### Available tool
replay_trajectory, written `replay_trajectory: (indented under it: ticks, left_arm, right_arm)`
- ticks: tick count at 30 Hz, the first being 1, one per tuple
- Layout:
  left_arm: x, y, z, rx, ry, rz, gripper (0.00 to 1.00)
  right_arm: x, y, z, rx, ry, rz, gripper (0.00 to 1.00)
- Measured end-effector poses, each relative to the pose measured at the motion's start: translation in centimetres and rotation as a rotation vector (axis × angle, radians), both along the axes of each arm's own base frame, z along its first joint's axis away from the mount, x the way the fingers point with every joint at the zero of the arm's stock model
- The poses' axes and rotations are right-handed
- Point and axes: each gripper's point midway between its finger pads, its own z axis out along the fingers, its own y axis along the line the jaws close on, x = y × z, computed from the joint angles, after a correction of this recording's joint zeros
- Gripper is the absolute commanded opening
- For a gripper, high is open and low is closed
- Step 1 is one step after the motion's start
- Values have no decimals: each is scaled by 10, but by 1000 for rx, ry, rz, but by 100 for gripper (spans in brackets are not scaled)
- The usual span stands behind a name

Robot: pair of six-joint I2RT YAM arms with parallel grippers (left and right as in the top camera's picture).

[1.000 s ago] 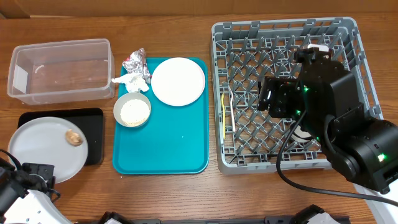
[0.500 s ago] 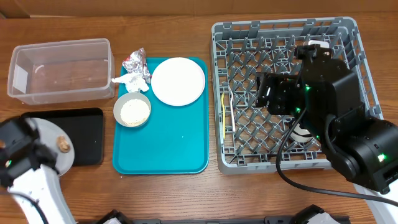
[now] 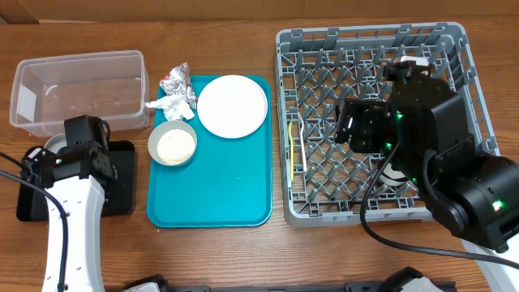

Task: Sort waste into correct bins and load items into the dishwasher rack
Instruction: 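Carry the grey plate toward the rack and hand it to the right gripper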

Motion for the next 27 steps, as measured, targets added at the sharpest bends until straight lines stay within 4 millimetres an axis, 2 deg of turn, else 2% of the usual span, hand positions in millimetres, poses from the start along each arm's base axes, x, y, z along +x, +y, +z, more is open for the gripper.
replay_trajectory:
  ticks: [4, 6, 8, 10, 15, 19, 21, 24, 27]
  left_arm:
    - [-11, -3, 14, -2, 43, 16, 4]
    - [4, 2, 26, 40, -32, 15, 4]
    - [9, 4, 32, 58, -43, 6, 4]
    - [1, 2, 32, 51, -1, 9, 4]
    - [1, 3, 32, 55, -4, 16, 4]
    - [-9, 0, 32, 41, 42, 22, 4]
    - [-15, -3, 39, 21, 65, 28, 4]
    - [-7, -8, 76, -15, -6, 11, 4]
    - [22, -17, 111, -84, -164, -96, 4]
  right_arm:
    - [0, 0, 0, 0, 0, 0, 88]
    - [0, 0, 1, 2, -3, 0, 88]
    - [1, 1, 1, 4, -6, 0, 88]
    - [1, 1, 2, 4, -7, 1, 88]
    - [2, 1, 3, 8, -14, 1, 88]
    - [2, 1, 3, 8, -14, 0, 88]
    - [2, 1, 3, 8, -14, 1, 88]
    - [2, 1, 3, 8, -15, 1, 89]
    - [2, 3, 3, 14, -14, 7, 90]
